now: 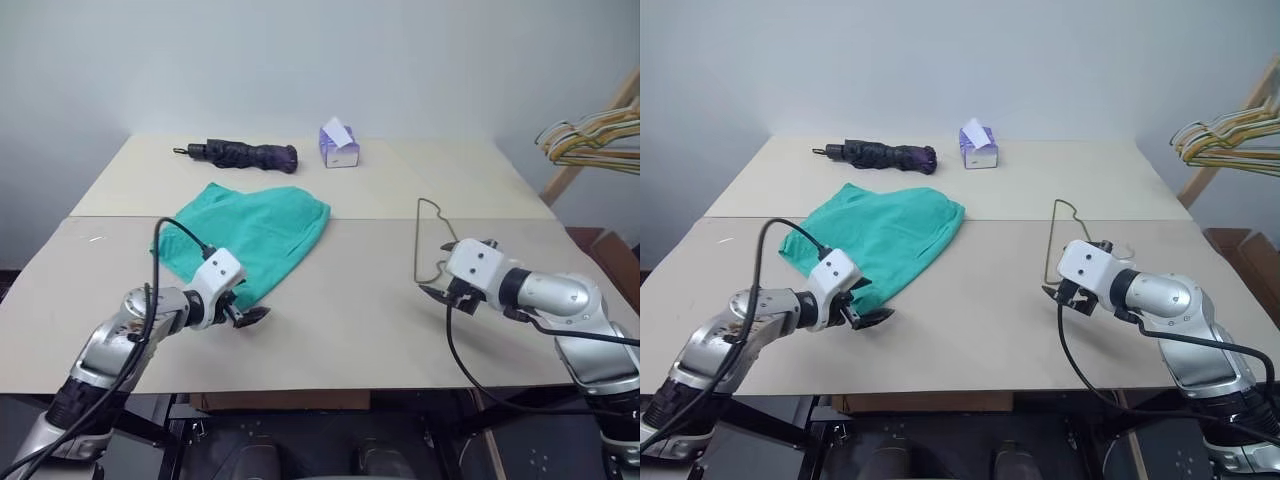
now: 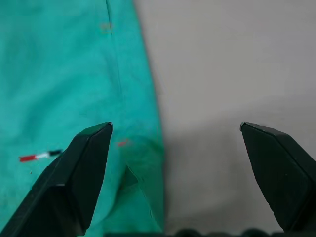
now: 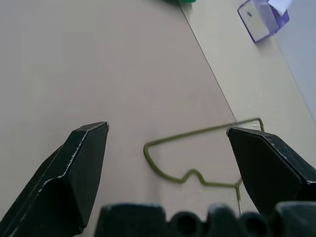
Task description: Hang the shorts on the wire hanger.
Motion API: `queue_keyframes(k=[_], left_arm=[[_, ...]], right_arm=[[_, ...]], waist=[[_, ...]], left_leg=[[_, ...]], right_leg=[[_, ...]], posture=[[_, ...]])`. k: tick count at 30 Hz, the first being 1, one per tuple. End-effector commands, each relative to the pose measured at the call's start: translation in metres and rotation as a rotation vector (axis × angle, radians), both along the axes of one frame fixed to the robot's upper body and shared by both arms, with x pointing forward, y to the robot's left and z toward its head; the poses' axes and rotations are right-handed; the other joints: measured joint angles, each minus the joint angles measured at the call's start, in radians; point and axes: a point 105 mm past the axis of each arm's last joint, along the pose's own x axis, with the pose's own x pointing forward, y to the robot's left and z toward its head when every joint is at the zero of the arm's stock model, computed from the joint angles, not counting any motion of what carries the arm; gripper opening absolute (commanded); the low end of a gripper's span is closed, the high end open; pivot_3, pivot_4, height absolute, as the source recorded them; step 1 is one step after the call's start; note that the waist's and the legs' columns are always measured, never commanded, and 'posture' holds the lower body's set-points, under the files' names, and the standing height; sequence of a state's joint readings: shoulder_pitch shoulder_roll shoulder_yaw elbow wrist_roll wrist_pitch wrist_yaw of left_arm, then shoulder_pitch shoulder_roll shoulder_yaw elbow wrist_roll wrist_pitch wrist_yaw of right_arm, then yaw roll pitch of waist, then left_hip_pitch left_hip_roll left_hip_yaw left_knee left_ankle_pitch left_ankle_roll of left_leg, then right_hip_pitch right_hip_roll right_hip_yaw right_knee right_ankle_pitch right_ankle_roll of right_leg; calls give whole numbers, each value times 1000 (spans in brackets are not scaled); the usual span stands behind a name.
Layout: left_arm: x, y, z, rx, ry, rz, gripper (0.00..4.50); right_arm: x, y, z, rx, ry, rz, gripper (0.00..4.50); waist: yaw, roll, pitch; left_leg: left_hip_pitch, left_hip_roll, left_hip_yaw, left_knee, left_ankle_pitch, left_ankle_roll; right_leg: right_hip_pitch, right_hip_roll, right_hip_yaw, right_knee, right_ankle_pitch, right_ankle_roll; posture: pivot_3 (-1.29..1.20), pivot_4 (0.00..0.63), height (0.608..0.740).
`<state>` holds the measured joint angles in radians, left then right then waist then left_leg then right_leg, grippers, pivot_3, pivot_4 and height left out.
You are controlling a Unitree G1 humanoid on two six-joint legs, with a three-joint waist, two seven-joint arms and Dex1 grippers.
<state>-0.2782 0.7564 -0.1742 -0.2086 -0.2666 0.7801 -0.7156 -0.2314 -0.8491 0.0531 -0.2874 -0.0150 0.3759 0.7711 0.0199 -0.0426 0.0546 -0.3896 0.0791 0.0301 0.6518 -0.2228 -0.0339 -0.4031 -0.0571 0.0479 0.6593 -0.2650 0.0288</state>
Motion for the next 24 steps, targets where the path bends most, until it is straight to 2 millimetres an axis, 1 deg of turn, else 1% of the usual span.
queue_keyframes(k=[1,4,6,8,11,14,19,22,24], left_arm=[[12,13,1,59,-10,73,4500],[22,19,-6,51,21,141,4500],[28,20,-9,33,38,169,4109],[30,20,-11,35,48,167,3680],[30,20,-10,26,58,173,2677],[29,26,-10,34,57,184,1695],[30,29,-4,26,38,190,55],[32,29,5,28,-11,182,19],[28,21,18,-24,-48,120,19]], right_arm=[[1,0,17,6,-64,-11,4473],[1,3,16,10,-58,-7,4473],[1,4,15,11,-57,-6,4500],[1,4,15,11,-57,-6,4500],[1,3,16,9,-58,-11,4500],[1,2,17,9,-60,-17,4500],[3,8,14,19,-58,-12,4500],[8,18,10,30,-59,11,4500],[14,30,9,52,-68,34,4500]], waist=[[-9,0,0],[-10,1,-1],[-9,2,-2],[-9,3,-5],[-10,4,-6],[-14,4,-6],[-19,4,-6],[-23,4,-6],[-29,4,-6]], left_leg=[[0,0,0,0,0,0],[1,0,-1,0,0,0],[1,0,-1,0,0,0],[1,-1,-1,0,0,0],[1,-1,-1,0,0,0],[2,-1,-1,0,0,0],[2,-1,-1,0,0,0],[1,-1,-1,0,0,0],[1,-1,-1,0,0,0]], right_leg=[[0,0,0,0,0,0],[1,0,0,1,0,0],[1,0,0,1,0,0],[1,0,0,0,0,0],[1,0,0,1,0,0],[1,0,0,1,0,0],[1,0,0,1,0,0],[1,0,0,1,0,0],[1,0,0,1,0,0]], posture=[[45,0,740],[49,0,740],[43,0,740],[40,0,740],[34,0,740],[35,0,740],[44,0,740],[47,0,740],[54,0,740]])
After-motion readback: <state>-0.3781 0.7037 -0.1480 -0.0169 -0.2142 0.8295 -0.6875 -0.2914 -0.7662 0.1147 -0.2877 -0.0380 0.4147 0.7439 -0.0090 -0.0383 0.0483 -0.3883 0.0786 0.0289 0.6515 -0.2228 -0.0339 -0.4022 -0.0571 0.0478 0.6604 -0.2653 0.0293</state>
